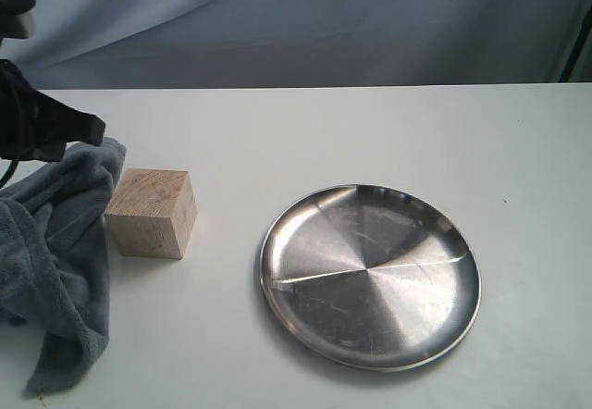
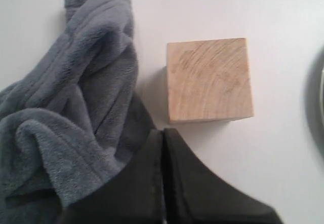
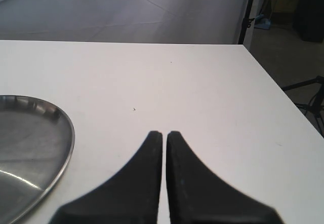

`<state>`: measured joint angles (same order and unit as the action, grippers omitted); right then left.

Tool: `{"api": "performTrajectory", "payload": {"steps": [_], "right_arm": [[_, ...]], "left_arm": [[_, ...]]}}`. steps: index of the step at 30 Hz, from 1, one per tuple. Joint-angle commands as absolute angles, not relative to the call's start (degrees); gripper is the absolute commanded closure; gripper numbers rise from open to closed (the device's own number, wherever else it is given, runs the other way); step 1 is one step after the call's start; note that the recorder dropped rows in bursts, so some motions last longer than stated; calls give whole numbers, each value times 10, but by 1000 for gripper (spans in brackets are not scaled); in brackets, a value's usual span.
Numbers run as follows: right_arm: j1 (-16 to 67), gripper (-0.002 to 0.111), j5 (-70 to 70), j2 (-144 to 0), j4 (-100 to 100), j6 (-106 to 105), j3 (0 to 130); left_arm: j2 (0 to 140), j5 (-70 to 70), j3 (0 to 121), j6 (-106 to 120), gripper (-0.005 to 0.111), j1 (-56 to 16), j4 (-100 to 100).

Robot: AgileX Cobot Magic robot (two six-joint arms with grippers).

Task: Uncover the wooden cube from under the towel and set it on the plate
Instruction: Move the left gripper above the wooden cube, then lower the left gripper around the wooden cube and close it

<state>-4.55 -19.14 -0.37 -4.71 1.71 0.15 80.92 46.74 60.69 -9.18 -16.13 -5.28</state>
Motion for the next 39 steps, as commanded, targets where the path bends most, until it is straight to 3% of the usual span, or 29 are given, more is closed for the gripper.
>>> {"api": "performTrajectory", "payload": {"steps": [1, 13, 22, 27, 31, 39], "right_arm": [[-45, 105, -191, 0, -47, 17, 0], [-45, 105, -191, 0, -47, 18, 0], [-45, 105, -191, 0, -47, 17, 0], [-45, 105, -191, 0, -47, 18, 0], [-45, 105, -191, 0, -47, 18, 0], [-45, 105, -191, 0, -47, 17, 0]], "left_arm": [[819, 475, 620, -106, 107, -199, -46], [949, 670, 777, -135, 105, -257, -35], [1048, 644, 854, -135, 45, -261, -66], [1072, 644, 854, -141, 26, -261, -87], [1088, 644, 854, -206, 16, -261, -138], [1120, 630, 854, -220, 16, -261, -148]]}}
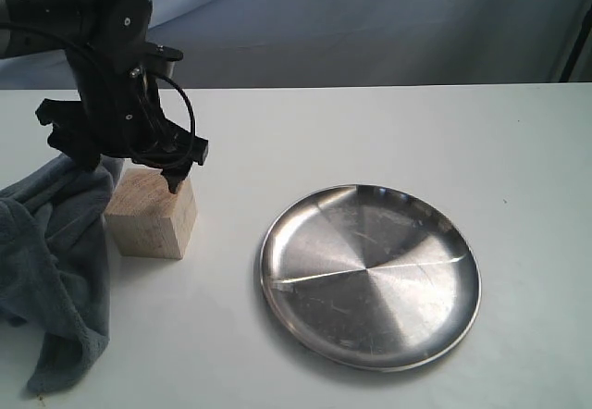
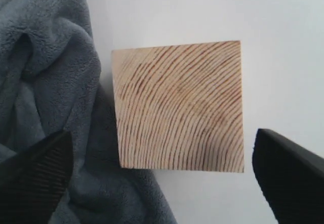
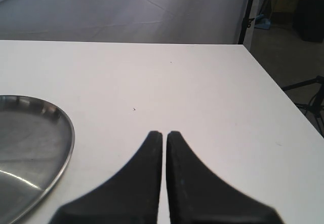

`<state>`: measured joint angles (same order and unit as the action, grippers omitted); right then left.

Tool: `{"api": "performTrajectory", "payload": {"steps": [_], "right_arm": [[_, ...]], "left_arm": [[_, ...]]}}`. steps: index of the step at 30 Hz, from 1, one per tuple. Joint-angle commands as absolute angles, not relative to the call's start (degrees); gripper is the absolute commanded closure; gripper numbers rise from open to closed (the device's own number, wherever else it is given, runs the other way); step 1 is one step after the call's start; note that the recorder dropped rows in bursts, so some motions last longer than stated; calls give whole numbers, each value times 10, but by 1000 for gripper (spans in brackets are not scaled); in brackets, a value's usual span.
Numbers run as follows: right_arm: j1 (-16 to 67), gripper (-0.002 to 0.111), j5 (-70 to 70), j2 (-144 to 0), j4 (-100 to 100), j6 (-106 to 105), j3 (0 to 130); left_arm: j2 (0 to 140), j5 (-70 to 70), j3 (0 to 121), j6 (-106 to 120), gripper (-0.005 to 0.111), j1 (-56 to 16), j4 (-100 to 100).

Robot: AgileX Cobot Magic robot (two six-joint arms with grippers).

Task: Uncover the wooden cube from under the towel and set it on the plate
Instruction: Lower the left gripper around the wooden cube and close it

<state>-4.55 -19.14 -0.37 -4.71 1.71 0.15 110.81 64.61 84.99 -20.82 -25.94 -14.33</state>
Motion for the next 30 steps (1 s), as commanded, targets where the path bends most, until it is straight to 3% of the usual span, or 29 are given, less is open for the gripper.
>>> {"api": "performTrajectory", "payload": {"steps": [1, 30], "right_arm": [[-45, 105, -191, 0, -47, 17, 0], [-45, 105, -191, 0, -47, 17, 0]], "left_arm": [[1123, 626, 854, -220, 16, -261, -148], [1141, 560, 853, -140, 17, -206, -28]]}}
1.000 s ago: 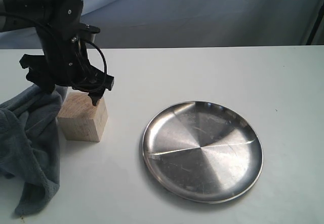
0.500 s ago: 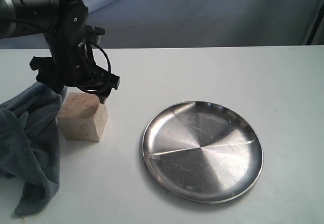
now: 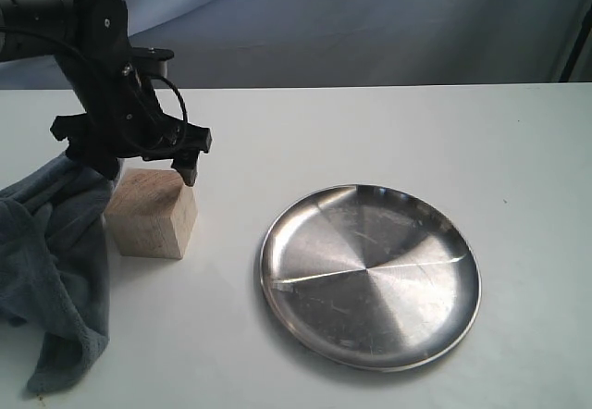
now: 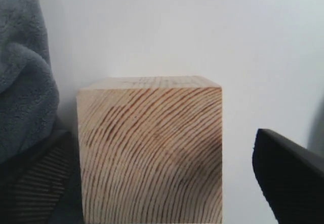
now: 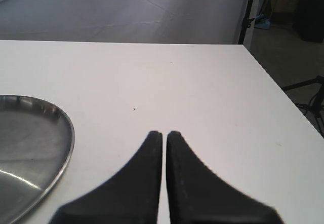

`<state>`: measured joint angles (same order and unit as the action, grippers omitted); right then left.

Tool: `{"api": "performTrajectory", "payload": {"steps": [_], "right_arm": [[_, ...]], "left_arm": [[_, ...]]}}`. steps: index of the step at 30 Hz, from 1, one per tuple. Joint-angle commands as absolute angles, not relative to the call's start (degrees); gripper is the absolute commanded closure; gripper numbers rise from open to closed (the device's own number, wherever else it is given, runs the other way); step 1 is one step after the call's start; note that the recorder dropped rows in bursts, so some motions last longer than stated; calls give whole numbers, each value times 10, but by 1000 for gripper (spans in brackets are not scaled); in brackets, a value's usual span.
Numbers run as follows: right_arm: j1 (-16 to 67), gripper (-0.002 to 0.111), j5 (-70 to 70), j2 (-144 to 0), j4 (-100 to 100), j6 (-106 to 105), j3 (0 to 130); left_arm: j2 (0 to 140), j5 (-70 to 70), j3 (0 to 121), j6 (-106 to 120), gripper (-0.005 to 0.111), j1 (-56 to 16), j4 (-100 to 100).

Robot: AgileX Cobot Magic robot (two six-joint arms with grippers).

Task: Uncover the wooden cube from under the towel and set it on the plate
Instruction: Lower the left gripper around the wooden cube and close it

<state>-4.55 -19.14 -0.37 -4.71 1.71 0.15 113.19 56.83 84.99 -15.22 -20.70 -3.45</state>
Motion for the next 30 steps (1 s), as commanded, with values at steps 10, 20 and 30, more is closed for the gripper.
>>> {"api": "performTrajectory", "payload": {"steps": [10, 20, 30], "right_arm": [[-45, 105, -191, 0, -47, 18, 0], [-45, 105, -191, 0, -47, 17, 0], [-45, 105, -191, 0, -47, 17, 0]], "left_arm": [[1166, 553, 853, -148, 17, -206, -36], [1155, 584, 863, -148, 17, -206, -50], [1149, 583, 863, -147, 17, -206, -50]]}}
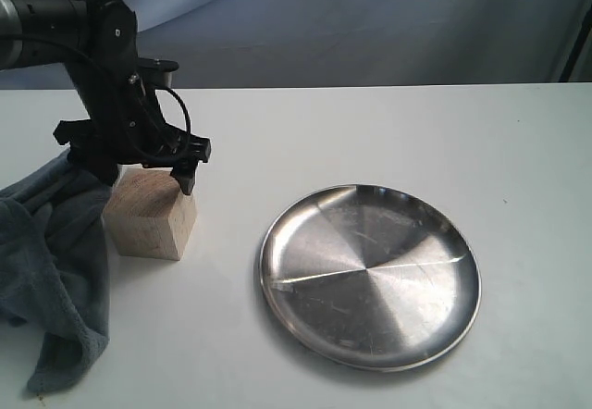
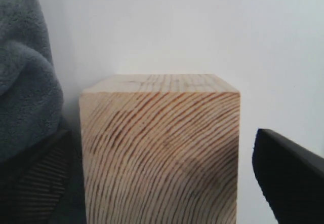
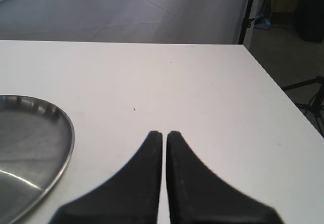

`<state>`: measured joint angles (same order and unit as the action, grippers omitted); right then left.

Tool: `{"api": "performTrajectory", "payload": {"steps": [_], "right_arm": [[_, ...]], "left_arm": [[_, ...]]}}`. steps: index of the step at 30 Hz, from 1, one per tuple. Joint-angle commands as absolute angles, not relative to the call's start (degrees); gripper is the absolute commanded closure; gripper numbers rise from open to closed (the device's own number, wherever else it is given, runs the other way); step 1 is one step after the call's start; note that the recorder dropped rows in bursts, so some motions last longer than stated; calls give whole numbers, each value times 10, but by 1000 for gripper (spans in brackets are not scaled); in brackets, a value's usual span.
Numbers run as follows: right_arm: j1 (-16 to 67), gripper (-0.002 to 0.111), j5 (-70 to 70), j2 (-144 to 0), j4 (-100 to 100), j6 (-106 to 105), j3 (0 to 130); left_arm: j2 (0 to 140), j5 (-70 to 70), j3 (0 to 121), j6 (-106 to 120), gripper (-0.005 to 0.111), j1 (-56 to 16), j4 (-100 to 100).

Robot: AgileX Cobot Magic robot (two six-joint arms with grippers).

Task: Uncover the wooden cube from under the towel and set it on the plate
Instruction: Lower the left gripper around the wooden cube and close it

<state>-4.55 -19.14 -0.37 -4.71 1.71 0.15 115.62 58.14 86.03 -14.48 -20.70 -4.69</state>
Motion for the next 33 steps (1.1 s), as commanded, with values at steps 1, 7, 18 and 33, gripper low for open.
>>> {"api": "performTrajectory", "payload": {"steps": [1, 7, 18, 33], "right_arm": [[-45, 105, -191, 0, -47, 18, 0], [-45, 105, -191, 0, -47, 18, 0], [-45, 105, -191, 0, -47, 17, 0], [-45, 105, -191, 0, -47, 18, 0]], "left_arm": [[1151, 583, 863, -147, 17, -206, -51], [1161, 570, 862, -149, 17, -206, -51], [1174, 568, 862, -147, 17, -206, -50], [1174, 545, 839, -145, 17, -206, -49]]}}
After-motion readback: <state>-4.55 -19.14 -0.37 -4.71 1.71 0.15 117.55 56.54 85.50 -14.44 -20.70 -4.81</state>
